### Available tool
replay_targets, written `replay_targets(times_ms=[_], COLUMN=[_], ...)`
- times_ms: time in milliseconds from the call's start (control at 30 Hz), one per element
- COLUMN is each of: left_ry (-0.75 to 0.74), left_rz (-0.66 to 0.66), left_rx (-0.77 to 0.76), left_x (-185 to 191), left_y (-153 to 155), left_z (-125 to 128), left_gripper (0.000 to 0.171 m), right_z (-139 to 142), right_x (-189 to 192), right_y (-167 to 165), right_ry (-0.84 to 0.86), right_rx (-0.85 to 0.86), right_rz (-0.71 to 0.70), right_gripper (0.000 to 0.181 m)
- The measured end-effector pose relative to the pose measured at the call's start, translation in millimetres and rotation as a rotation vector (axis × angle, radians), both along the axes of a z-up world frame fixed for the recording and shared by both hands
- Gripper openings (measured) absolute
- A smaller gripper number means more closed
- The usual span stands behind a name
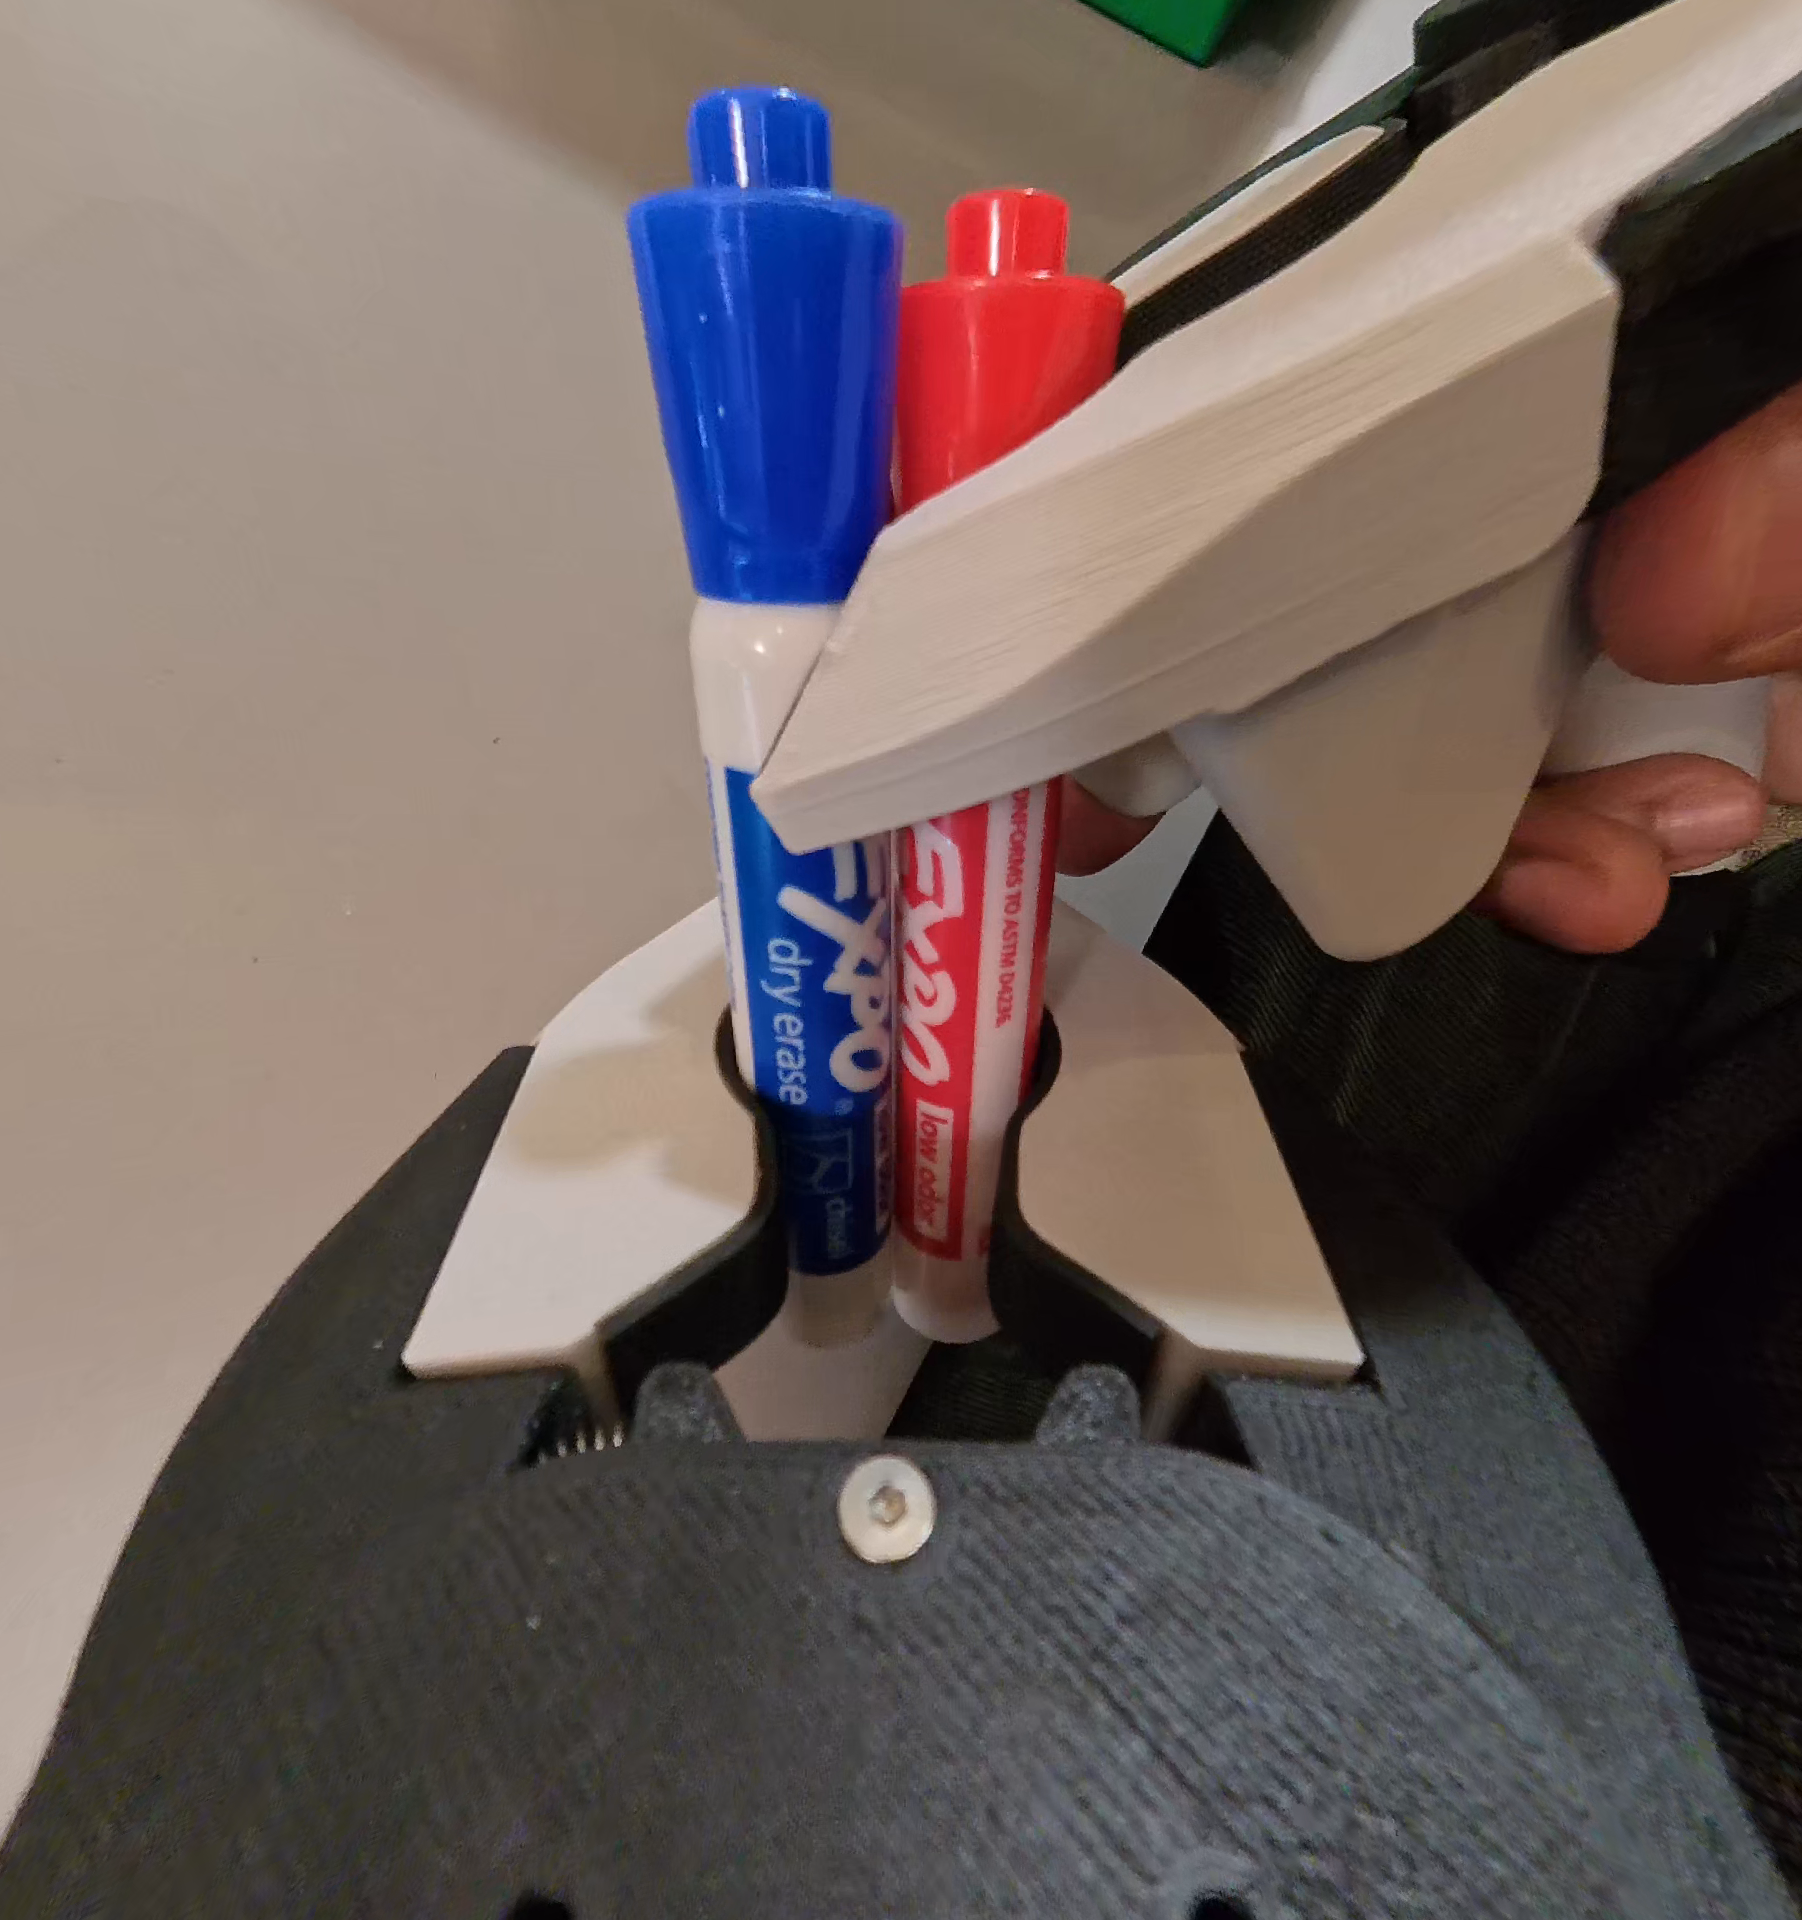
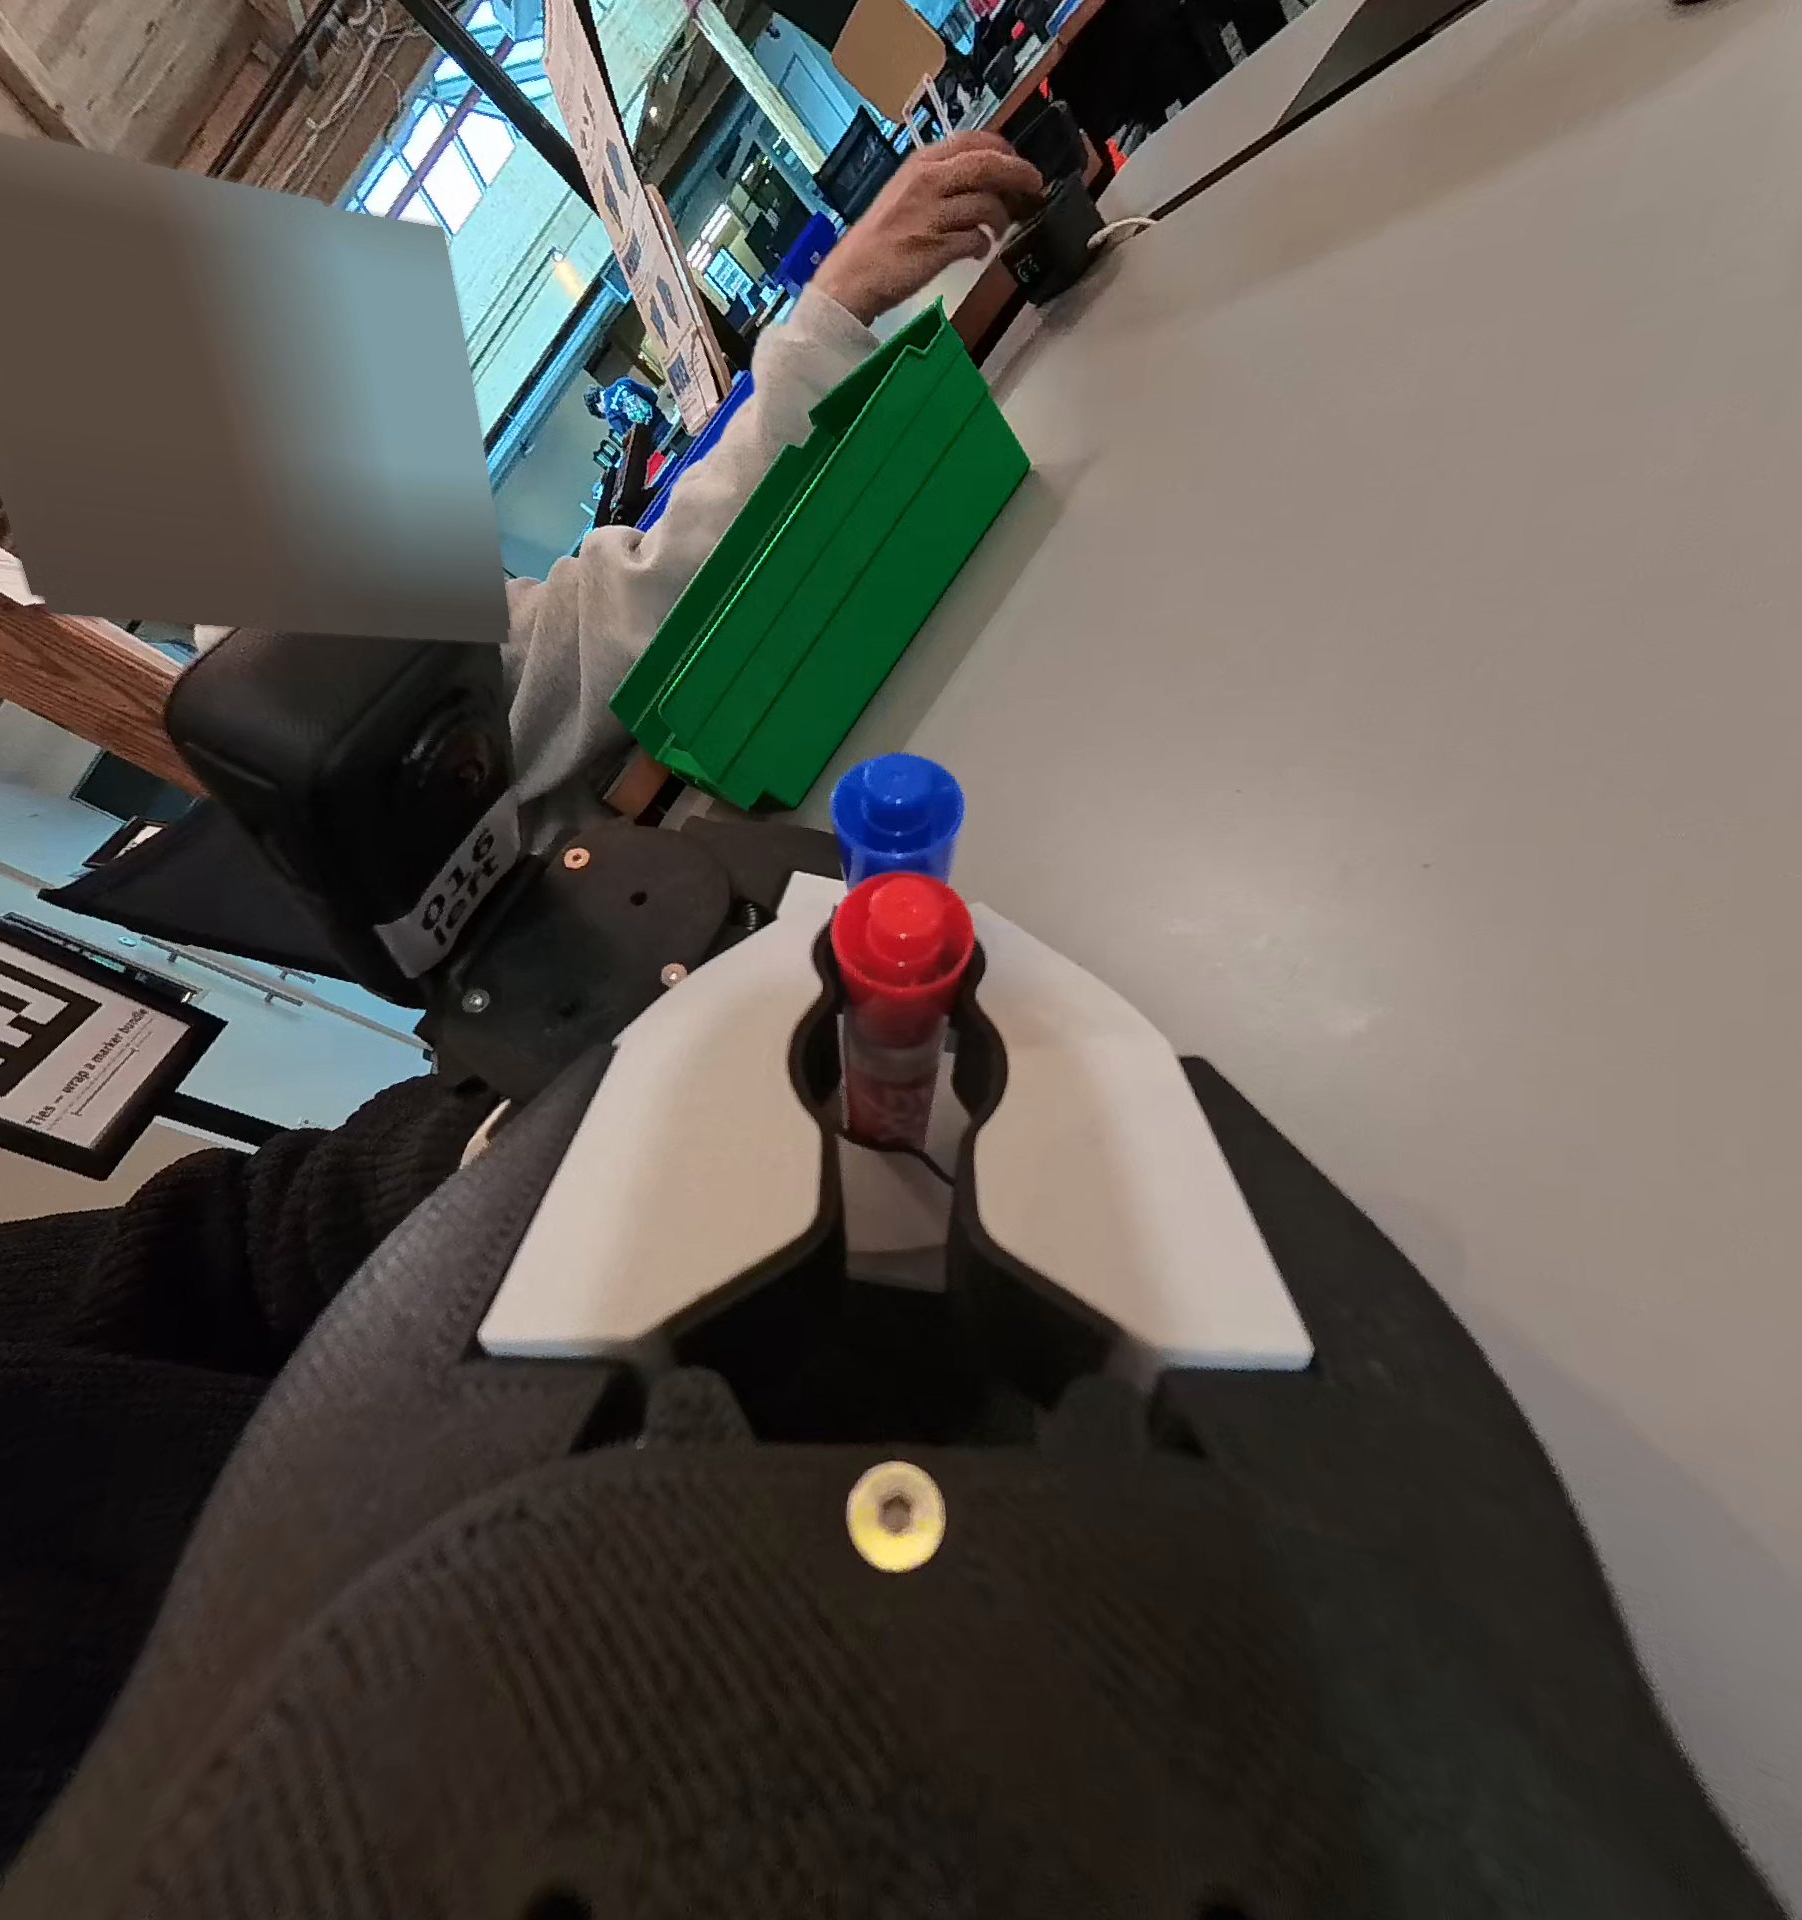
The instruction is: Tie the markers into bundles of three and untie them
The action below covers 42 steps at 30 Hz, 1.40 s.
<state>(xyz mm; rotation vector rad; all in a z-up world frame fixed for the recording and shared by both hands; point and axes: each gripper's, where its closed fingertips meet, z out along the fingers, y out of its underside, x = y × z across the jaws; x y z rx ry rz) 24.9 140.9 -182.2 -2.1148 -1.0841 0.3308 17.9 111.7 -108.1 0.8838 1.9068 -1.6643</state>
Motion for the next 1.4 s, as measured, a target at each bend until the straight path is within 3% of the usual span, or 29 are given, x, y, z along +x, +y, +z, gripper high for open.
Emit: replay_targets(times_ms=[733, 800, 967, 1400], left_ry=[-0.012, -0.006, -0.001, 0.117], left_rz=[-0.038, -0.036, -0.029, 0.009], left_rx=[-0.076, -0.079, -0.073, 0.013], left_x=[1.9, 1.2, -0.4, -13.6], left_y=[-5.6, -6.9, -10.3, -23.2], left_z=[-2.5, -2.0, -0.7, 23.1], left_gripper=[0.044, 0.042, 0.042, 0.042], right_z=[-1.1, -1.7, 0.1, 10.6], right_x=[3.3, 4.2, 2.7, -0.5], right_y=[2.2, 1.6, 2.7, 6.9], right_ry=[0.053, 0.061, 0.083, 0.100], right_rx=[0.018, 0.018, 0.016, -0.044], right_rz=[0.013, 0.023, 0.018, 0.013], right_gripper=[0.018, 0.027, 0.026, 0.033])
